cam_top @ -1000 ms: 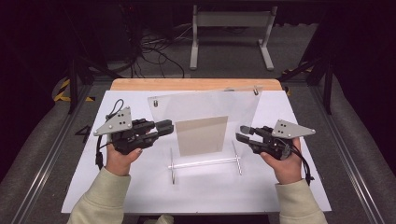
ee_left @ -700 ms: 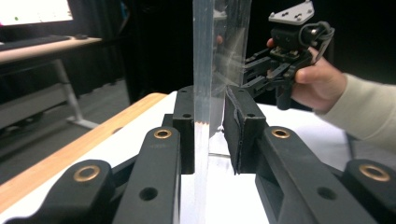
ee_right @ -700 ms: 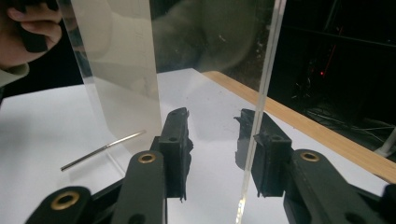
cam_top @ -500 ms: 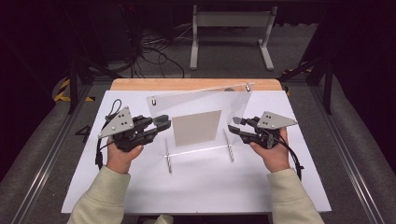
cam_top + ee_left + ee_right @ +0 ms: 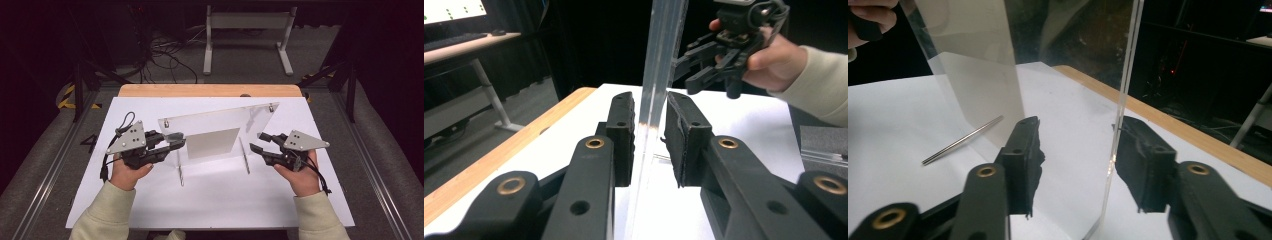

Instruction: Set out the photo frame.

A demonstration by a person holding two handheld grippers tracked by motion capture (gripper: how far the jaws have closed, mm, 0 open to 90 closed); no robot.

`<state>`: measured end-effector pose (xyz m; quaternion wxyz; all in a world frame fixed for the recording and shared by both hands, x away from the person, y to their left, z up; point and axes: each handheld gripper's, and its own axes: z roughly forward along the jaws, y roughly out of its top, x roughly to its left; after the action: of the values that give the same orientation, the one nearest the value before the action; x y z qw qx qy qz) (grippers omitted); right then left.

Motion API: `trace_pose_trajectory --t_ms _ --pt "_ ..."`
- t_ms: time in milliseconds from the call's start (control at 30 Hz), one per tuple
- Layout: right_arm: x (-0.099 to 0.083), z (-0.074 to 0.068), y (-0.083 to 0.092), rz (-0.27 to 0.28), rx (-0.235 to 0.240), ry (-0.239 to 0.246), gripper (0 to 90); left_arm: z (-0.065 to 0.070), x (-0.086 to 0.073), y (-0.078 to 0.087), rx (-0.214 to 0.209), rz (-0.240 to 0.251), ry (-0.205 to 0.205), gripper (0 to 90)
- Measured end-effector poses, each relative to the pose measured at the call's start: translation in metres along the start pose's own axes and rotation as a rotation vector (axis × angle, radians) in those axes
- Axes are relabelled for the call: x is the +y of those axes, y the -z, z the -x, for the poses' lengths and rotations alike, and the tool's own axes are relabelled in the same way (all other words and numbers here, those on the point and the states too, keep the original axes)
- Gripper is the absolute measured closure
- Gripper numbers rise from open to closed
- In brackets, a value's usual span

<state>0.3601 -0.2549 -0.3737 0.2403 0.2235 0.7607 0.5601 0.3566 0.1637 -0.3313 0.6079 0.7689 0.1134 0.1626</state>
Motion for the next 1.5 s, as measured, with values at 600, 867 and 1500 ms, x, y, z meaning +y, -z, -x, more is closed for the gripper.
trace_pose_trajectory --t_ms 600,867,1500 --pt "-0.041 -0.046 -0.021 -0.381 -0.071 -0.116 90.0 -0.005 -0.052 0.042 0.043 -0.175 0.126 62.7" --pt "-0.065 -0.045 -0.045 -0.474 -0.15 -0.163 90.0 -0.004 -0.079 0.01 0.095 -0.319 0.136 64.1" --pt "-0.065 -0.044 -0.043 -0.431 -0.223 -0.239 90.0 -0.004 -0.097 -0.019 0.129 -0.398 0.13 68.6"
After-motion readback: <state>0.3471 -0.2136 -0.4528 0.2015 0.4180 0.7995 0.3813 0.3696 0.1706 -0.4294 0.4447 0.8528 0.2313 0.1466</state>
